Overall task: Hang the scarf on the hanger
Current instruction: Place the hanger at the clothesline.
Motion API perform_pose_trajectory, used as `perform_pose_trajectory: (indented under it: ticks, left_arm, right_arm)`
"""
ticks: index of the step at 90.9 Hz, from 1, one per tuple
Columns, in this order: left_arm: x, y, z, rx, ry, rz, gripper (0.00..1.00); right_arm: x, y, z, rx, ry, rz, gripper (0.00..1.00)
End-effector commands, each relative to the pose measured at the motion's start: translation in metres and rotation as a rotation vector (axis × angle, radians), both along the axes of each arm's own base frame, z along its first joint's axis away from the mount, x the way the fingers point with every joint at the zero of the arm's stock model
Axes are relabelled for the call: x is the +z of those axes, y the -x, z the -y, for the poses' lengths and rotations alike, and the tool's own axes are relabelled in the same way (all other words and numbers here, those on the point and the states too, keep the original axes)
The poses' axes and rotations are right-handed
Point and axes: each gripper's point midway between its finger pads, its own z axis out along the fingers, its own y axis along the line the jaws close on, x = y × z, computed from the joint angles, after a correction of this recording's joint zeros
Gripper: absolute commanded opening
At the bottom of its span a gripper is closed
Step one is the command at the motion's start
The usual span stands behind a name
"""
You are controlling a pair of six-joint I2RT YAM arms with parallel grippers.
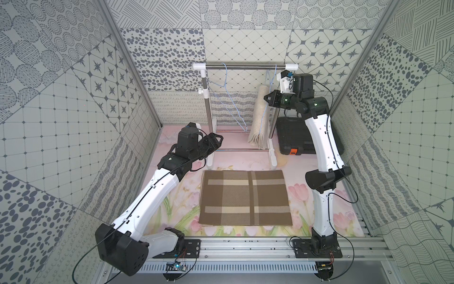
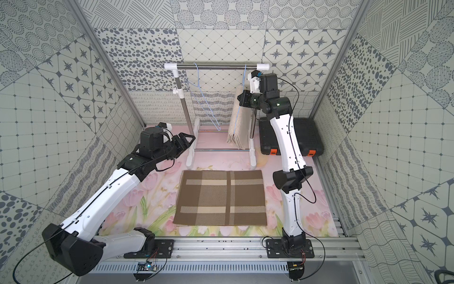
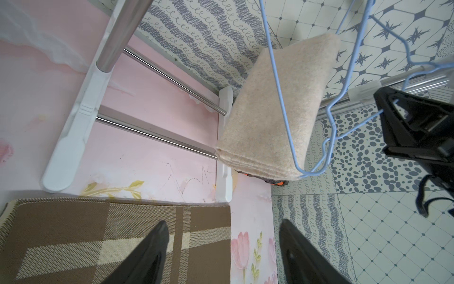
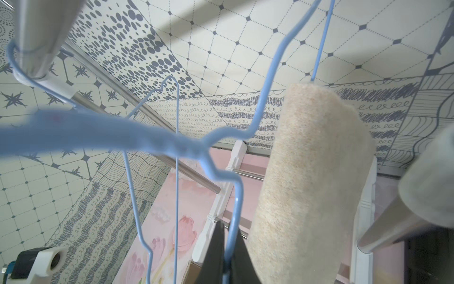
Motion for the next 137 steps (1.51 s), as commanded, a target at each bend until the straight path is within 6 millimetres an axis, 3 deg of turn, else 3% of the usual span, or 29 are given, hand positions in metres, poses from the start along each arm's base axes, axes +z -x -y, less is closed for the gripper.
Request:
perform_pose_trajectory:
  ticks: [1,15,47,65,96,104,126,137]
  left_arm:
    - [0.014,-0.001,0.005,-0.059,-0.019,0.061,0.73]
    - [0.026,-0.003,0.011,-0.091,-0.006,0.11,0.73]
    - [0.025,-0.008,0.017,-0.117,0.009,0.105,0.71]
    - [0.023,-0.009,0.021,-0.129,0.018,0.096,0.71]
    - [0.024,-0.011,0.028,-0.164,0.041,0.099,0.71]
    - [0.024,-0.01,0.028,-0.168,0.04,0.102,0.71]
    - [0.027,-0.009,0.031,-0.184,0.051,0.119,0.71]
    - [0.038,-0.009,0.033,-0.207,0.049,0.164,0.72]
  right_arm:
    - [0.038,-0.016,0.001,0.002,-0.125,0.118,0.0]
    - [0.032,-0.028,0.004,0.0,-0.19,0.084,0.0]
    - [-0.002,-0.035,-0.007,0.02,-0.284,-0.089,0.0]
    - [-0.034,-0.012,-0.018,0.032,-0.202,-0.208,0.0]
    - [-0.029,0.014,-0.013,0.02,-0.223,-0.297,0.0]
    - [-0.018,0.023,-0.014,0.033,-0.222,-0.285,0.36]
    - [0.026,0.048,-0.001,0.018,-0.186,-0.157,0.78]
    - [0.052,0.073,-0.001,0.036,-0.169,-0.095,0.96]
